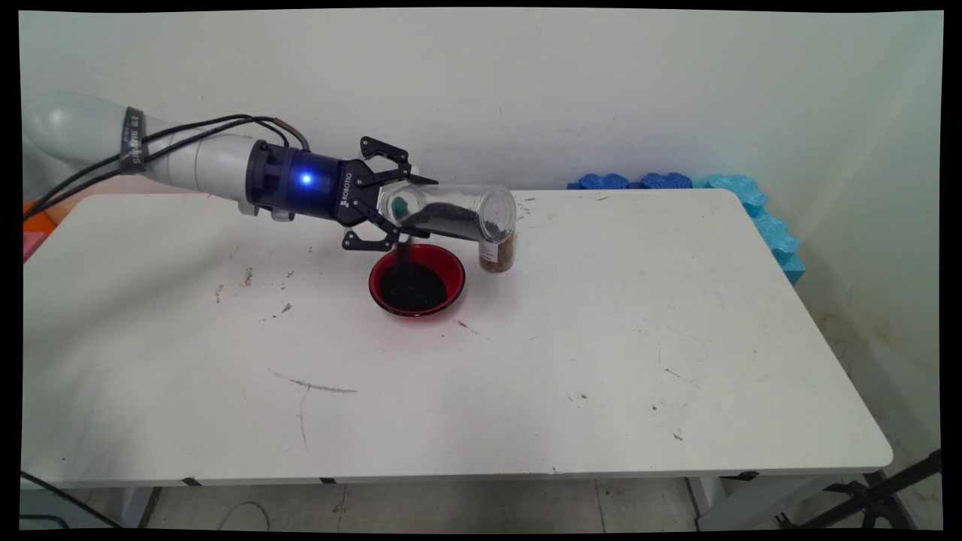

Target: Pour the black seasoning powder in the red bowl

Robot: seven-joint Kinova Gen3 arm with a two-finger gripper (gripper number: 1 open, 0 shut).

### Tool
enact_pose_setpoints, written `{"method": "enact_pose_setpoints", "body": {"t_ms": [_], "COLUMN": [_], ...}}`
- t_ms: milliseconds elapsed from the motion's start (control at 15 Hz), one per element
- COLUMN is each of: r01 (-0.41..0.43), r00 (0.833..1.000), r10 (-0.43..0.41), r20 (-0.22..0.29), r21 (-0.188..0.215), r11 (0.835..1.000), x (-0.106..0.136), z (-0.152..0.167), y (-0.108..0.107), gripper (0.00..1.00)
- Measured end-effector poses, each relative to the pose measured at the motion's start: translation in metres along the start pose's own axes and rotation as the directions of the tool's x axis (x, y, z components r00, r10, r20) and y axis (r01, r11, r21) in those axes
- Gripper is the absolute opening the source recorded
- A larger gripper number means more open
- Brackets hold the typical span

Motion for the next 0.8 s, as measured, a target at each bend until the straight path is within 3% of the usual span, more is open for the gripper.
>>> {"method": "enact_pose_setpoints", "body": {"t_ms": [800], "r01": [0.003], "r00": [1.0], "r10": [-0.003], "r20": [0.003], "r21": [-0.003], "r11": [1.0], "x": [0.0006], "z": [0.0022], "y": [-0.0003], "gripper": [0.0]}}
